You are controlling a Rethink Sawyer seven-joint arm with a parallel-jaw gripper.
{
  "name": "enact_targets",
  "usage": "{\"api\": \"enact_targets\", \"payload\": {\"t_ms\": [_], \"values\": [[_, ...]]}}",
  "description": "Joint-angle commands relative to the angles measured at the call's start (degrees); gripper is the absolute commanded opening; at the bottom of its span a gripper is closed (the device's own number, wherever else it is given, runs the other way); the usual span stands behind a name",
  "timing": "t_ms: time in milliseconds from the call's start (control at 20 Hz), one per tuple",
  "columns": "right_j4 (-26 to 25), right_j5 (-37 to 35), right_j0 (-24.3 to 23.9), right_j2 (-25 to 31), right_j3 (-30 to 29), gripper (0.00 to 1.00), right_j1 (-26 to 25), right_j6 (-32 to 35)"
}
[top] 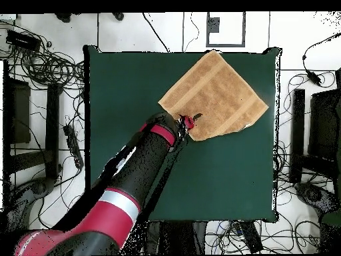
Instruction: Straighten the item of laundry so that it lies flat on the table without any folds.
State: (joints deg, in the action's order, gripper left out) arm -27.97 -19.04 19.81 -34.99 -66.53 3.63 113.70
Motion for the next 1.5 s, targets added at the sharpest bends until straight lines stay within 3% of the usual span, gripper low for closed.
{"api": "enact_targets", "payload": {"t_ms": [50, 650, 1200, 1500], "values": [[-0.9, 3.0, -1.9, 15.1, -6.4, 1.0, 4.1, -4.3], [-1.6, -7.6, -6.2, 22.1, -8.2, 1.0, 6.1, -8.7], [-2.9, -11.3, -3.6, 22.6, -10.2, 1.0, 8.5, -6.7], [-3.4, -12.4, -2.1, 22.0, -9.2, 1.0, 7.2, -4.6]]}}
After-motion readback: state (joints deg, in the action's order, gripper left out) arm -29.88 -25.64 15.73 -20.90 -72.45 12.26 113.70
